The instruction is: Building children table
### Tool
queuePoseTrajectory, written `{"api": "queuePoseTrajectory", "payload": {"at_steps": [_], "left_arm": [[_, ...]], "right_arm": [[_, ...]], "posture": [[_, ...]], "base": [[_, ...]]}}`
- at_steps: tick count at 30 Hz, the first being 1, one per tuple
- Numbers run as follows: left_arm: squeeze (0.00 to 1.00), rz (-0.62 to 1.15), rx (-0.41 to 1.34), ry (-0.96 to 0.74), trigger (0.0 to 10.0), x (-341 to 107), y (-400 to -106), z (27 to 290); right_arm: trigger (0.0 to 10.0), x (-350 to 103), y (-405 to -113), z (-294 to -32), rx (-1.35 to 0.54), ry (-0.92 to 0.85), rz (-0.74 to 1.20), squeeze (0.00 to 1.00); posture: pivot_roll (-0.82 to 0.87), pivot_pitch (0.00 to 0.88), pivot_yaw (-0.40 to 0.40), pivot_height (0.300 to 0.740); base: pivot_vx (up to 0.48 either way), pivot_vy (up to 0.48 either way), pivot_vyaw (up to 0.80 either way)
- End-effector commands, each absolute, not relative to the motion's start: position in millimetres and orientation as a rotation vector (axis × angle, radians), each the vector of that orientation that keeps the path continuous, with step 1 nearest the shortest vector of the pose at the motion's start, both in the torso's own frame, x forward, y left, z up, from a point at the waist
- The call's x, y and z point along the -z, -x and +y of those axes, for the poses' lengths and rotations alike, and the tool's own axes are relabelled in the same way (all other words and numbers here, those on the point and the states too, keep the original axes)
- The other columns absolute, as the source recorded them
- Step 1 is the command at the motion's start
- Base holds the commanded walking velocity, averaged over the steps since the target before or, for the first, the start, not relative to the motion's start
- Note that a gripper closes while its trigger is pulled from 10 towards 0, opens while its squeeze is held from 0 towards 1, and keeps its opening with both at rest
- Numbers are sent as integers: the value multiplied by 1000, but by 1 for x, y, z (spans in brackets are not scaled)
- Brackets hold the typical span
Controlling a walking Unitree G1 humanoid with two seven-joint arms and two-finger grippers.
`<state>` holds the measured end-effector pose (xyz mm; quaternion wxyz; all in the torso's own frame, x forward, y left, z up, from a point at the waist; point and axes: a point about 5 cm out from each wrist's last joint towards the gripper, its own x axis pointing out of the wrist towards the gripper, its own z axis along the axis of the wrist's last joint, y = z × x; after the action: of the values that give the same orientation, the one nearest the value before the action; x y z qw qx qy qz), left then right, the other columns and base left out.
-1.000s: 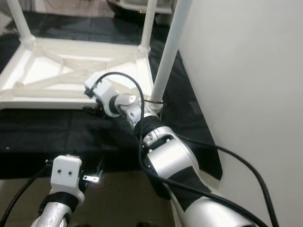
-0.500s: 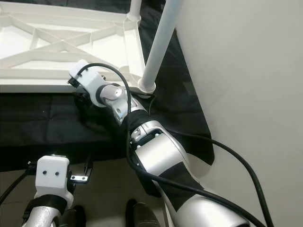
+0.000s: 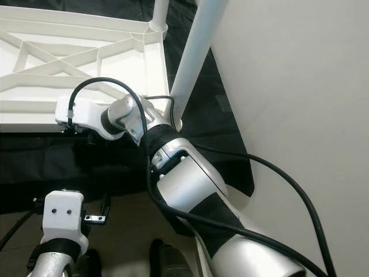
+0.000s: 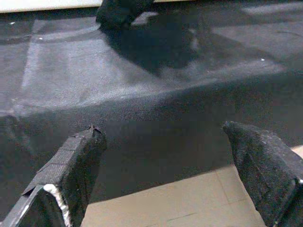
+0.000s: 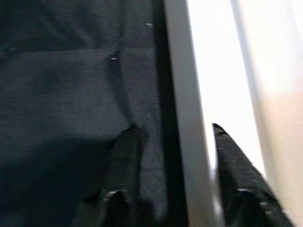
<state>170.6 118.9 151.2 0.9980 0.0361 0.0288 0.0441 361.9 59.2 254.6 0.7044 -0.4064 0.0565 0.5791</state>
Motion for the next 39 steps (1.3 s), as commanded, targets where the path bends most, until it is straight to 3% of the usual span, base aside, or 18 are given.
{"api": "queuePoseTrajectory", "payload": {"at_steps": [1,8,12,21,27,33,35,37,39], "left_arm": [[0,81,71,90,10000,-160,-154,70],[0,84,69,90,10000,-160,-155,70],[0,88,66,87,10000,-157,-158,72],[0,89,61,72,10000,-154,-160,75],[0,92,62,66,10000,-151,-163,76],[0,91,61,57,10000,-150,-164,78],[0,87,63,44,10000,-149,-166,80],[0,87,63,44,10000,-149,-166,80],[0,84,65,36,10000,-148,-168,81]], "right_arm": [[0,-229,-360,55,-1302,933,221,0],[0,-233,-360,51,-1357,1065,128,0],[0,-233,-361,28,-1520,1282,172,0],[0,-235,-373,5,-1398,1563,101,0],[0,-250,-370,10,-1437,1466,3,0],[0,-255,-368,13,-1448,1554,-57,0],[0,-252,-369,7,-1407,1867,-139,0],[0,-252,-369,7,-1407,1867,-139,0],[0,-248,-370,5,-1368,2003,-221,0]], "posture": [[-23,331,-239,734],[-23,331,-239,734],[-24,311,-233,734],[-26,289,-222,734],[-22,279,-212,734],[-17,264,-206,734],[-20,257,-201,734],[-20,257,-201,734],[-31,246,-195,734]], "base": [[0,0,0],[0,0,0],[0,0,0],[0,0,0],[0,0,0],[0,0,0],[0,0,0],[0,0,0],[0,0,0]]}}
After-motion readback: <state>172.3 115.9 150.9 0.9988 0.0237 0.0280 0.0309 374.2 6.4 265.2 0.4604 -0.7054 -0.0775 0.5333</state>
